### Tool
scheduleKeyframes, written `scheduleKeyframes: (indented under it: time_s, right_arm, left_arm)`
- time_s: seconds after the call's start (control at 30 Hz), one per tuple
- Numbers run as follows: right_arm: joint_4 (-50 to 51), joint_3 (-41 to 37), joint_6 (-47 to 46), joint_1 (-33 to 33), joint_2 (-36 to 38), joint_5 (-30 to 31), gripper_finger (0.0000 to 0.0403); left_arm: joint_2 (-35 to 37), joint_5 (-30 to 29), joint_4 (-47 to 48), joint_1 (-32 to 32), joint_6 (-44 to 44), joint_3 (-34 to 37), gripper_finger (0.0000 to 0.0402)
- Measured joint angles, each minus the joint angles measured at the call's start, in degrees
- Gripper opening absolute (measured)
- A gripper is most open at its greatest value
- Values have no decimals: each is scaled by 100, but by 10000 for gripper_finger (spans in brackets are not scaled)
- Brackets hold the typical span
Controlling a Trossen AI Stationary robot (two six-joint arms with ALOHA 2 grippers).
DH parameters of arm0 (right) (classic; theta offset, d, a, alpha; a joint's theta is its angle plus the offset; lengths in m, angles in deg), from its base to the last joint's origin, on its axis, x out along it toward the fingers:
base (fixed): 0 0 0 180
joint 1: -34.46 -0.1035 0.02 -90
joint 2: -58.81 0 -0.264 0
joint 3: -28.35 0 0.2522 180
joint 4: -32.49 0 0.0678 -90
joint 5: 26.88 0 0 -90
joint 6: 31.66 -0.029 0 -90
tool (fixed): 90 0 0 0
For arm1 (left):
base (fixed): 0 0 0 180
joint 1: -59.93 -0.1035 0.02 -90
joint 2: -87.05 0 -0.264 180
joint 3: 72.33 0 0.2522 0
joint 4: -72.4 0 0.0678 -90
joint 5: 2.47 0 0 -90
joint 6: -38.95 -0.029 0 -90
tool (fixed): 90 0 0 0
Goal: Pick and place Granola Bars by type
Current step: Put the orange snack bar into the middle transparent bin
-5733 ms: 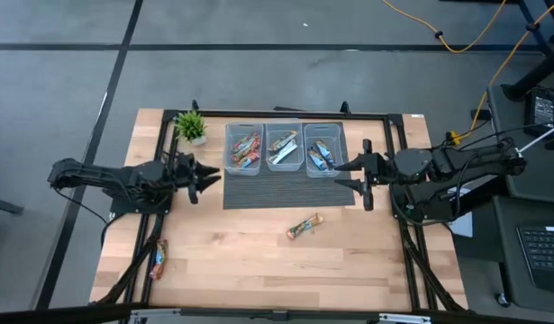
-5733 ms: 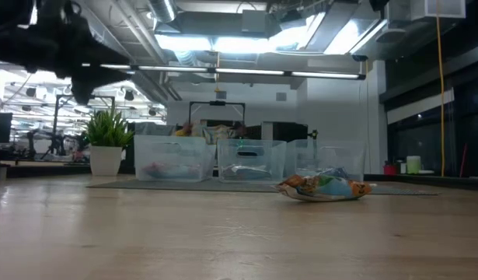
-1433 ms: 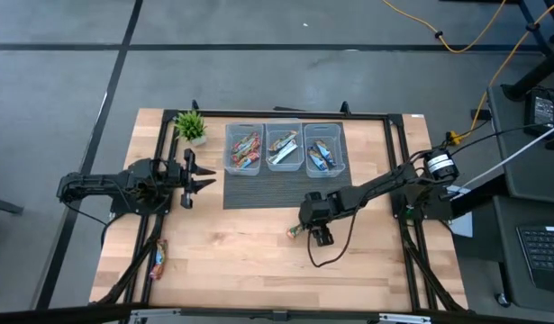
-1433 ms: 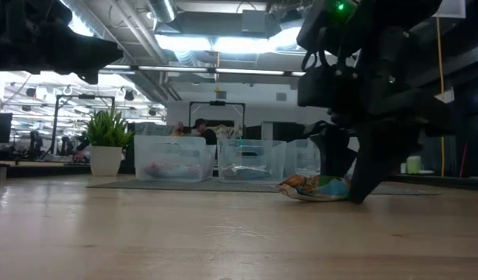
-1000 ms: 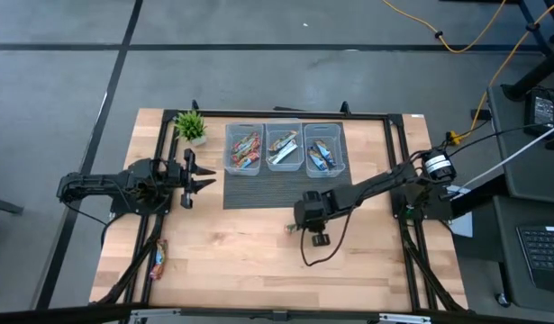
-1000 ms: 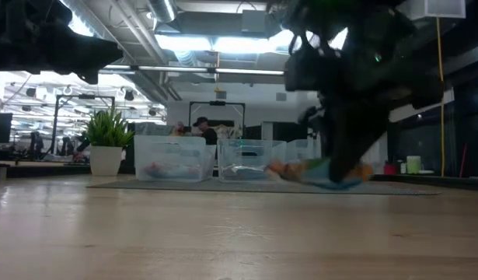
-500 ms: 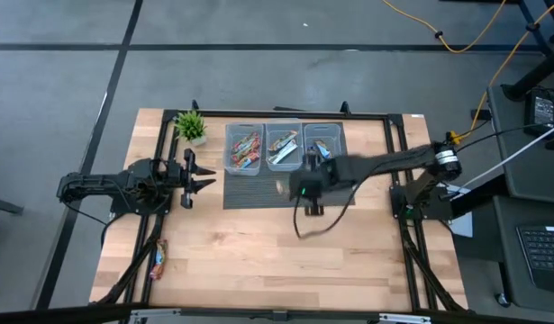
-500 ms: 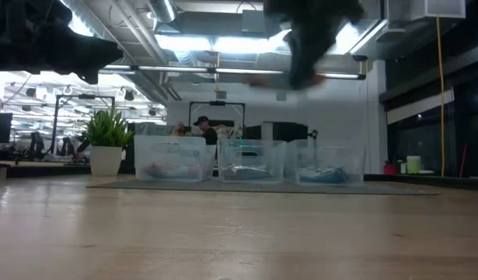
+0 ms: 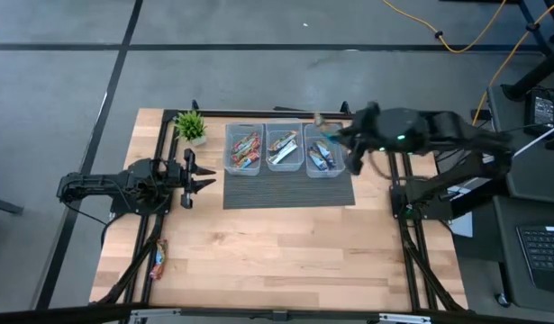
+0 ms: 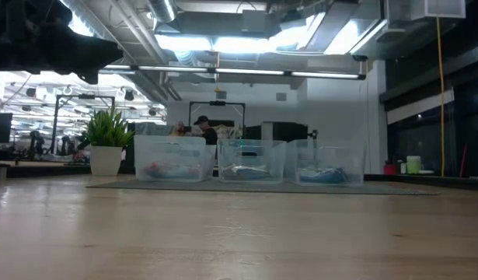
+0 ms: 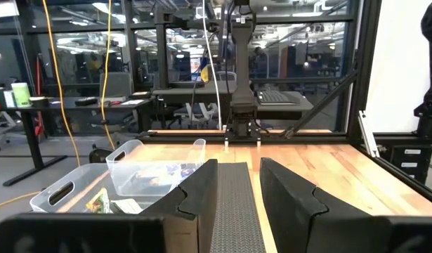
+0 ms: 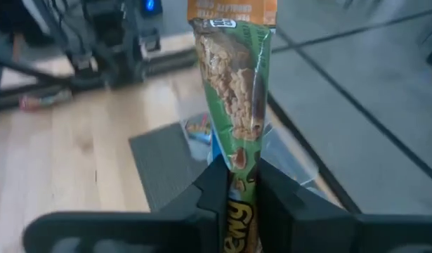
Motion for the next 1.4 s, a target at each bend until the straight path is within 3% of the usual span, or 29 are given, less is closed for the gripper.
scheduleKeyframes:
  time_s: [0.2,0.47,0.8,0.93,1.4]
  right_arm:
    - [-140,0,144,174,251,186,33]
    - [-1113,-2,533,1139,102,163,54]
    - [-2029,-4,890,2763,-1032,-1730,40]
    - [-1821,-4,912,2902,-1395,-2054,49]
    - [-1218,-7,1358,2904,-3064,-2355,40]
  left_arm:
    - [0,0,0,0,0,0,102]
    - [0,0,0,0,0,0,102]
    - [0,0,0,0,0,0,102]
    - [0,0,0,0,0,0,102]
    - [0,0,0,0,0,0,102]
